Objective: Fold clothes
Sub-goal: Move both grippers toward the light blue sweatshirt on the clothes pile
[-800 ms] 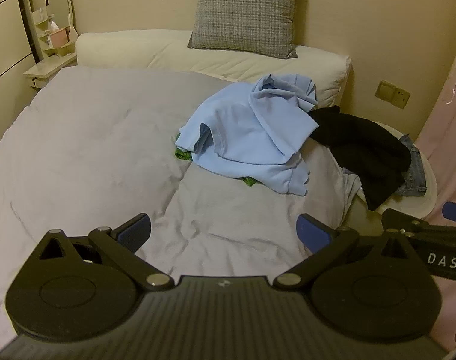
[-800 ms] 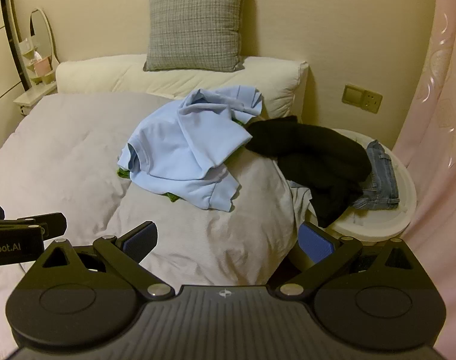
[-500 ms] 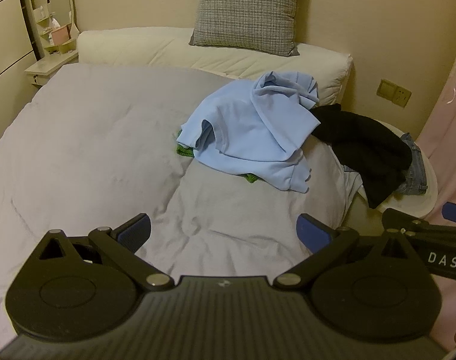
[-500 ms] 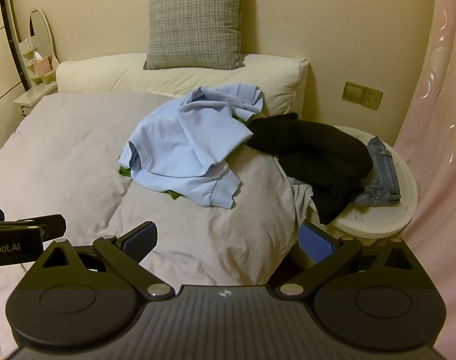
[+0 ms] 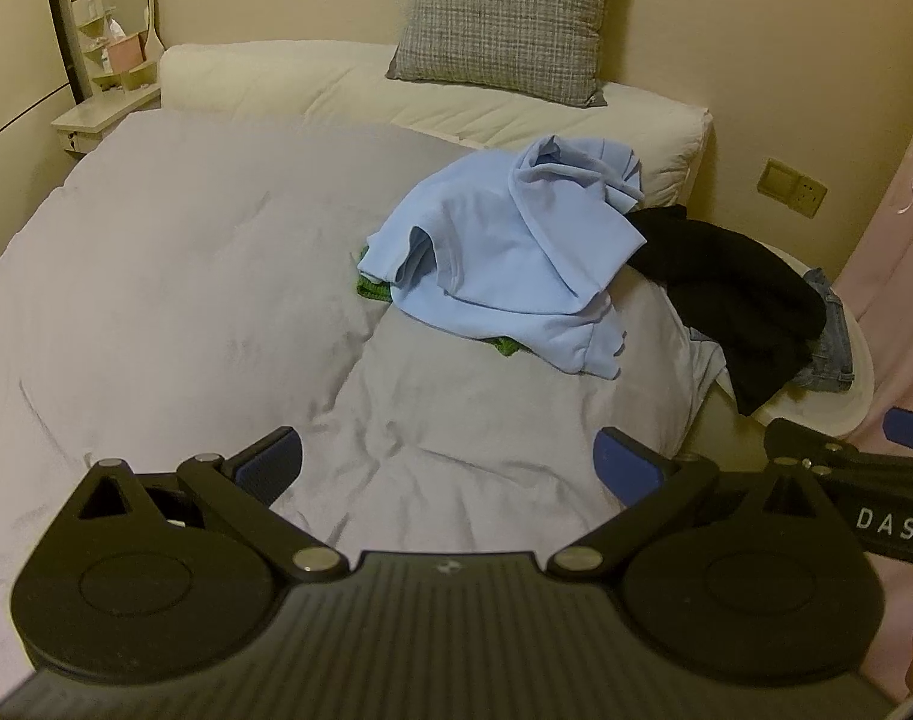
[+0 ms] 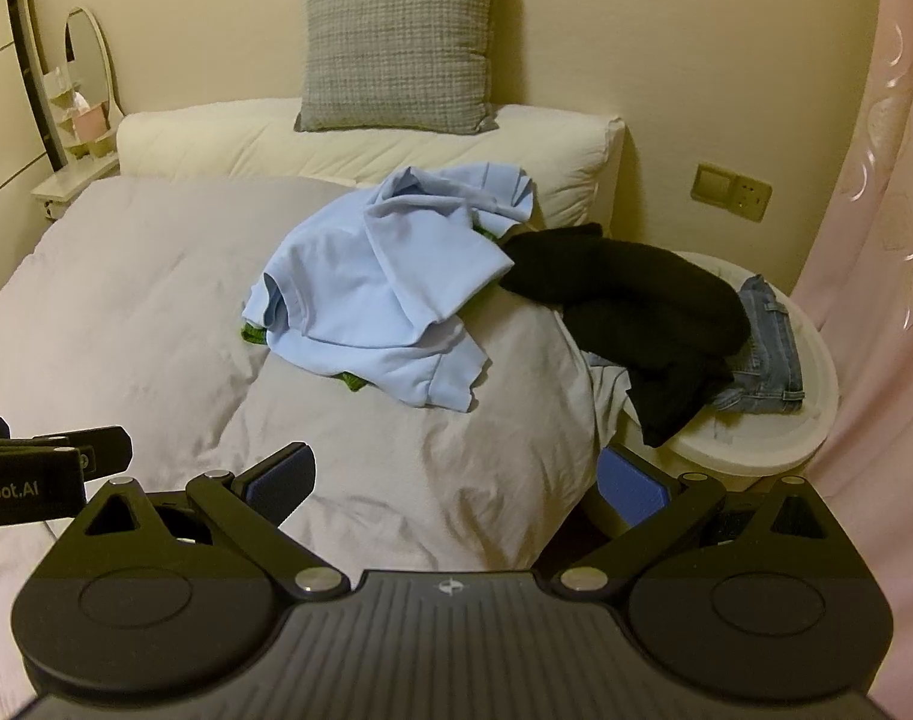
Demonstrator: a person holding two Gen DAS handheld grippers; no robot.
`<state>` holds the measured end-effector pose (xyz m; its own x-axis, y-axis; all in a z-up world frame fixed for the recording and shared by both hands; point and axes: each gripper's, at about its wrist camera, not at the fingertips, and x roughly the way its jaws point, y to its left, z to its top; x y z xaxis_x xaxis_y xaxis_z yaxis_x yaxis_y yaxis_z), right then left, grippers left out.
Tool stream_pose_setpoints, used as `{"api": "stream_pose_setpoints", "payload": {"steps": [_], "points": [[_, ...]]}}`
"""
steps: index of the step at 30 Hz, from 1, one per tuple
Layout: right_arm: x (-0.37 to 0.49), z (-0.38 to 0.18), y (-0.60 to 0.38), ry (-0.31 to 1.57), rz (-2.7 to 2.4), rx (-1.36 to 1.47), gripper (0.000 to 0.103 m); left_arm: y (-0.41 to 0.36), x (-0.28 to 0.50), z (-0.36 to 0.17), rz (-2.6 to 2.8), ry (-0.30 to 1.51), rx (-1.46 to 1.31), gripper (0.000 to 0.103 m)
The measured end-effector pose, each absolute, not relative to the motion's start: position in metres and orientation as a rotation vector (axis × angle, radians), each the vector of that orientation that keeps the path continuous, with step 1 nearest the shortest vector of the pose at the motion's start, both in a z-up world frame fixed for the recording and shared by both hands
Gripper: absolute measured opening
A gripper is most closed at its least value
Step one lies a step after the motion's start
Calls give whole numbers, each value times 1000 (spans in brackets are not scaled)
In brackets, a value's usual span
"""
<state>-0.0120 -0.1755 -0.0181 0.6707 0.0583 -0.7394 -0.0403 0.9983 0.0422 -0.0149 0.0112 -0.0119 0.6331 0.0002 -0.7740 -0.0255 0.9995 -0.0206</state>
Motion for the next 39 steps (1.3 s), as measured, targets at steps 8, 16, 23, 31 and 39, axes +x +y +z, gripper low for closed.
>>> {"api": "stream_pose_setpoints", "payload": {"steps": [8,16,23,31,39], "points": [[-10,-15,-170,843,62,10,103,16,-18,-12,27,892,-45,102],[-11,-12,-166,847,59,-3,103,21,-19,-15,2,918,-46,102],[-10,-14,-161,861,53,-18,103,27,-18,-26,-18,968,-62,102],[5,-16,-151,875,72,-53,103,34,-7,-34,-10,996,-94,102],[36,-21,-147,914,104,-94,103,42,12,-38,37,972,-145,102]]}}
